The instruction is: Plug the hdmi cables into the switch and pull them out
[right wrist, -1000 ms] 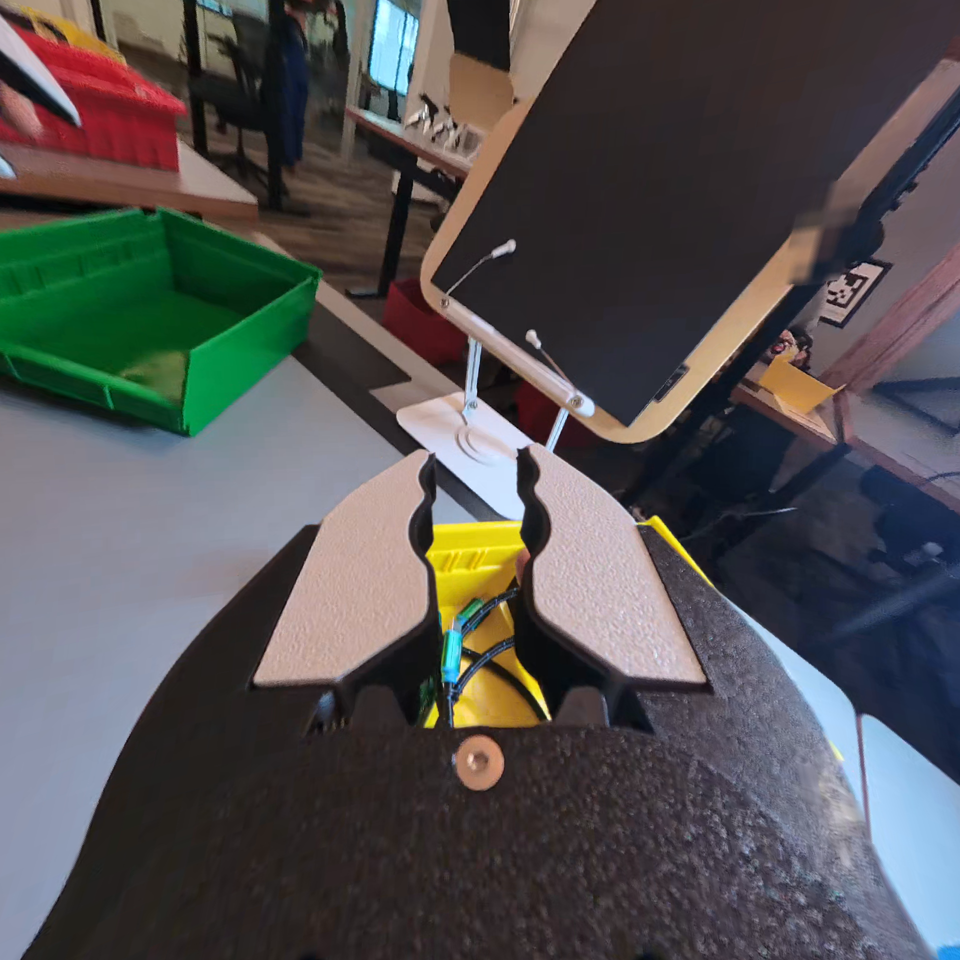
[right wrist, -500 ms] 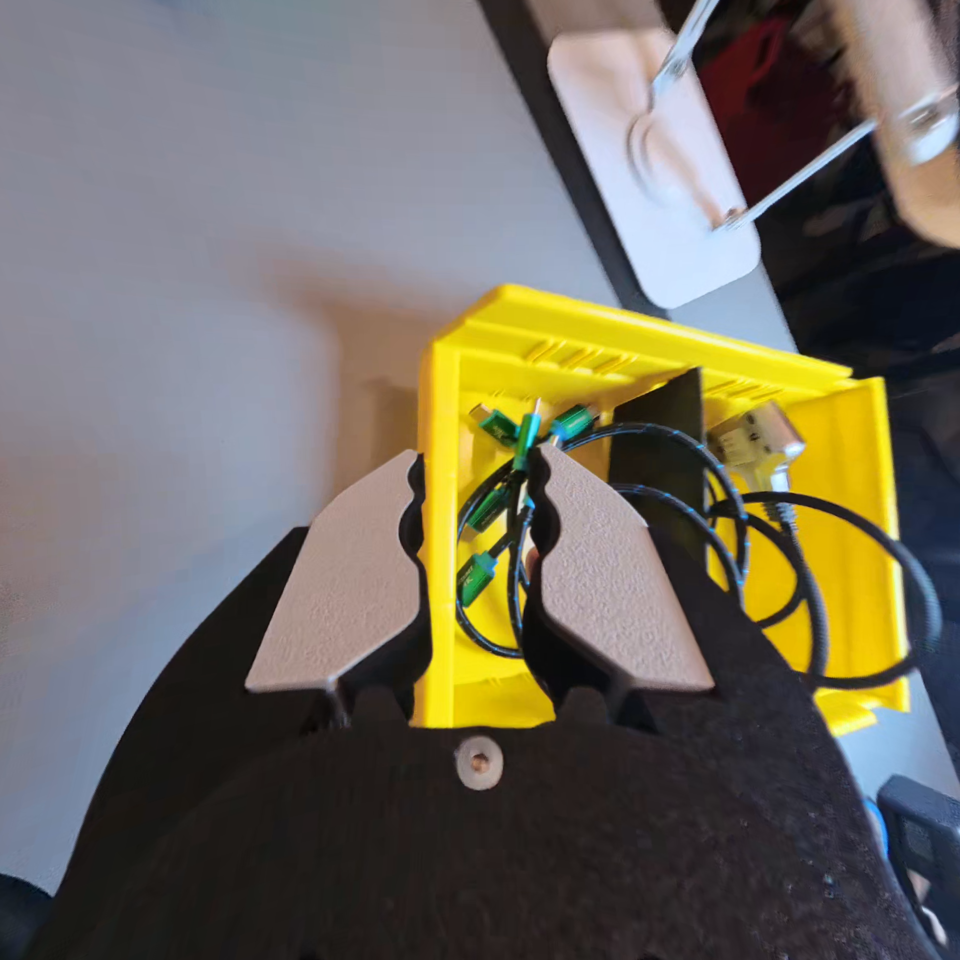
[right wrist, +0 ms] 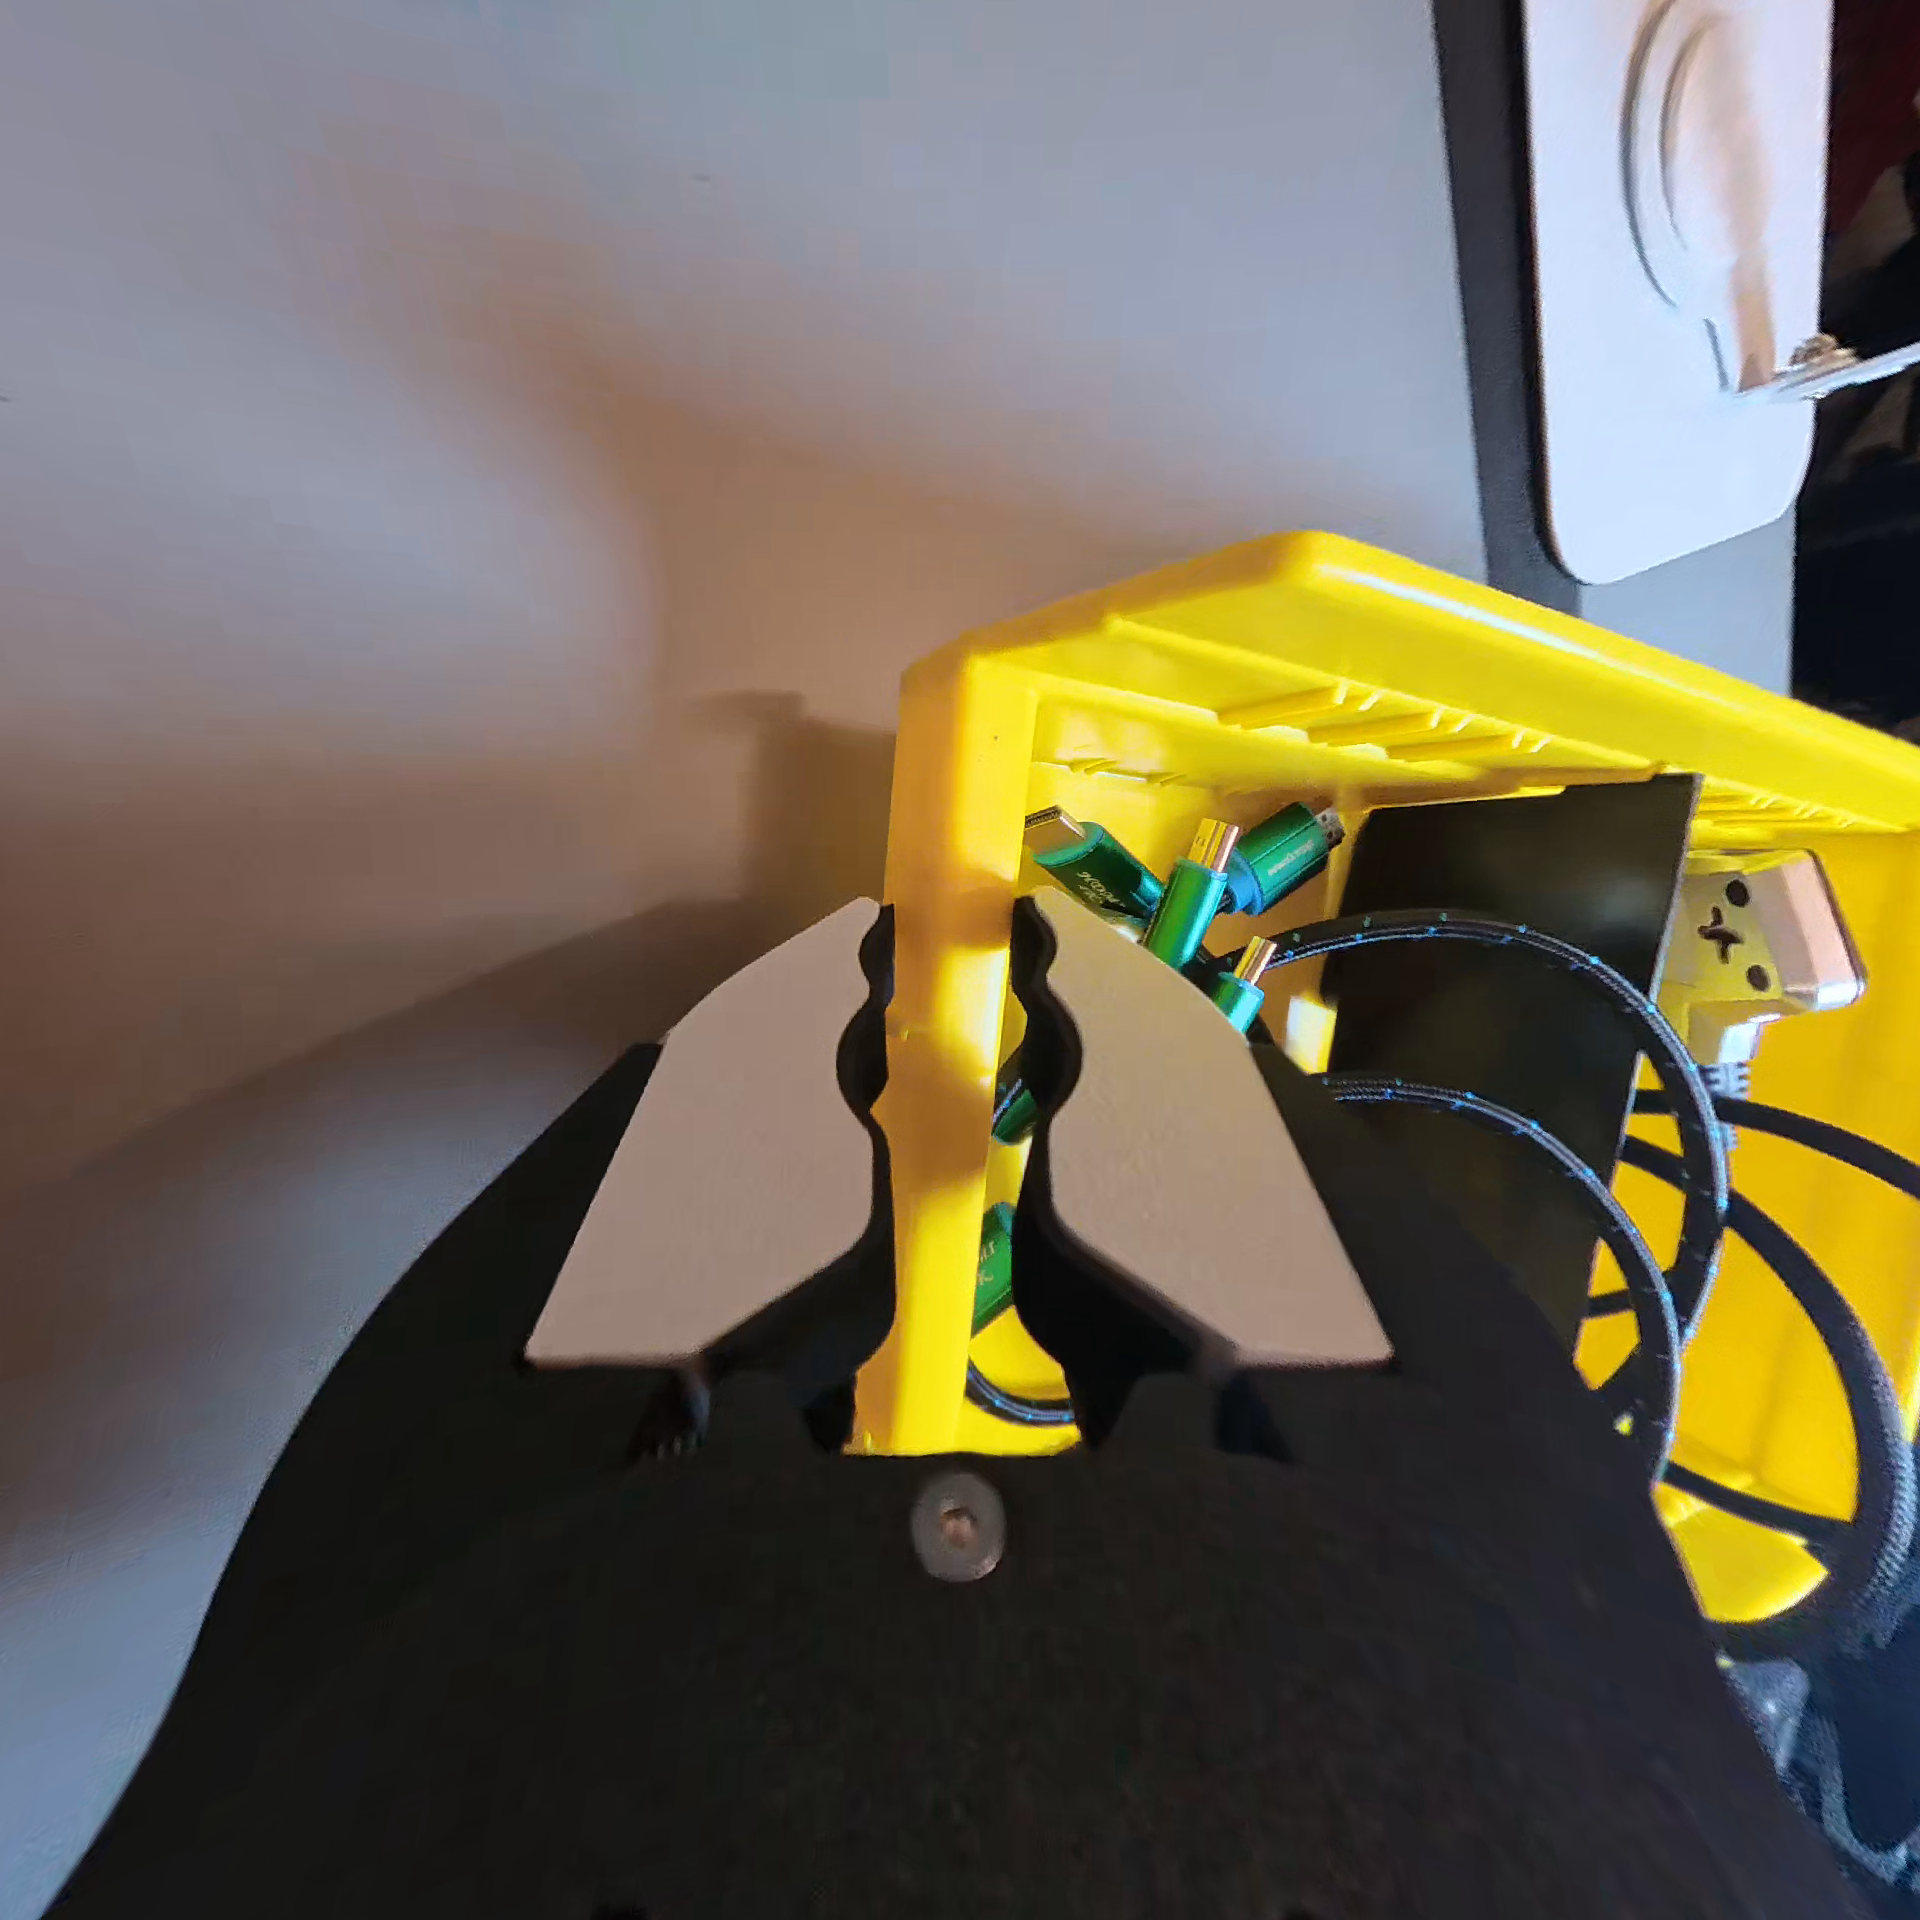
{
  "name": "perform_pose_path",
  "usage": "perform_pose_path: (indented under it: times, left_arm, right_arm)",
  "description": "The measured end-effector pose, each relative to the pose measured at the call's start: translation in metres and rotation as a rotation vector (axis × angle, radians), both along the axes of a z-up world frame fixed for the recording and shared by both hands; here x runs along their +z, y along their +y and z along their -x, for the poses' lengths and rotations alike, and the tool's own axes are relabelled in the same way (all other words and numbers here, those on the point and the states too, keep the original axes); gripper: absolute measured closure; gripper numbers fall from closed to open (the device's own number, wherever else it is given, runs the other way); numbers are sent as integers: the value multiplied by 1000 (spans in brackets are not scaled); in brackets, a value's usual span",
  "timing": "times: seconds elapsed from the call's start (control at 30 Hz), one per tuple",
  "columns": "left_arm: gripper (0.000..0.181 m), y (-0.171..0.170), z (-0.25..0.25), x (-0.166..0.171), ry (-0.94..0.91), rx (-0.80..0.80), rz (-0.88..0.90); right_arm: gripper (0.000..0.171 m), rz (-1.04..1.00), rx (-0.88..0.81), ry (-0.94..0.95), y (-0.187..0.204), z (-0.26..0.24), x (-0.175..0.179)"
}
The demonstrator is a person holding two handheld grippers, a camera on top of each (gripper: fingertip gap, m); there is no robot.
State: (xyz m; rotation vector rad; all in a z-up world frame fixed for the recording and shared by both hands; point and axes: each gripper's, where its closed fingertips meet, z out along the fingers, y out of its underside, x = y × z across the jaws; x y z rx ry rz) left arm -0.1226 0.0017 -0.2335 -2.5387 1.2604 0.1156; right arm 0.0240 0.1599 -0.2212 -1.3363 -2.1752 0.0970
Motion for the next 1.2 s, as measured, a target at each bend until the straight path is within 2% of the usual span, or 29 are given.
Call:
perform_pose_path:
  times: [0.1,0.2,0.27,0.33,0.4,0.5,0.57,0.63,0.73,0.83,0.87,1.0,1.2]
  left_arm:
    - [149,6,-2,2,55,-29,-29]
    - [149,9,-5,19,38,-19,-93]
    - [147,6,-14,42,-20,-29,-172]
    - [148,8,-27,76,-98,-26,-349]
    - [149,11,-46,109,-253,38,-542]
    - [147,8,-83,123,-534,154,-671]
    - [146,13,-107,117,-682,229,-704]
    - [141,26,-123,100,-727,300,-705]
    - [132,59,-133,76,-670,365,-736]
    - [118,91,-145,54,-715,433,-671]
    - [118,100,-146,47,-717,447,-653]
    - [134,123,-151,33,-674,459,-663]
    - [153,116,-152,50,-524,373,-763]
  right_arm:
    - [150,17,30,-9,-21,-13,0]
    - [144,24,61,113,-51,-21,7]
    - [143,143,98,272,-87,-32,32]
    - [142,221,56,472,-100,-50,71]
    - [143,214,-71,666,-82,-78,105]
    - [141,121,-359,866,-20,-133,124]
    - [133,135,-518,876,14,-160,110]
    - [124,220,-619,849,34,-170,88]
    - [117,327,-691,800,52,-162,58]
    - [123,423,-696,769,58,-142,39]
    - [137,431,-689,762,59,-136,34]
    - [152,335,-699,783,67,-137,34]
    - [149,252,-679,758,50,-148,37]
